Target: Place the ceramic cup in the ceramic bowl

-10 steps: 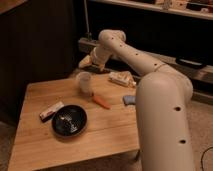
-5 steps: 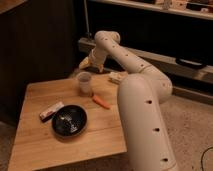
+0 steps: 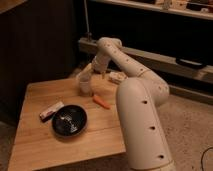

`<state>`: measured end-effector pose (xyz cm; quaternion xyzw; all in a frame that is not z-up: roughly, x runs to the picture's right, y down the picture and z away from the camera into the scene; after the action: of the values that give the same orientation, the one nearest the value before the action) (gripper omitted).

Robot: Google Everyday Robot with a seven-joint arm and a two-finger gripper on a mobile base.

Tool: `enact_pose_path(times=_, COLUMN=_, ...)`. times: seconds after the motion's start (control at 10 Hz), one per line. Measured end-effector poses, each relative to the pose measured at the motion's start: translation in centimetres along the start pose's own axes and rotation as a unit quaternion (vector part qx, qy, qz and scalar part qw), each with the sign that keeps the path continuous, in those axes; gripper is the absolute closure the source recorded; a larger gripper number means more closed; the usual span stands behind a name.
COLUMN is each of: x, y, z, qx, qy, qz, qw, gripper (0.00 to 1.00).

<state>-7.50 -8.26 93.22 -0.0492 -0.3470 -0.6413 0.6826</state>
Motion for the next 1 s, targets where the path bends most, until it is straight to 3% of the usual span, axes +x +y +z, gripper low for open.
enact_pose_path(times=0.4, x=-2.2, y=-0.9, z=2.4, qx=-0.003, qy=-0.028, qz=-0.011, qw=0.9995, gripper=0.22)
enact_pose_path(times=0.8, x=-3.6, y=-1.5, z=3.7, qx=-0.033, qy=-0.04, qz=-0.026, qw=0.9983, gripper=0.67)
enact_pose_path(times=1.0, x=-3.8, y=-1.4, z=3.6, qx=-0.036, qy=-0.038, qz=-0.029, qw=0.9982, gripper=0.86)
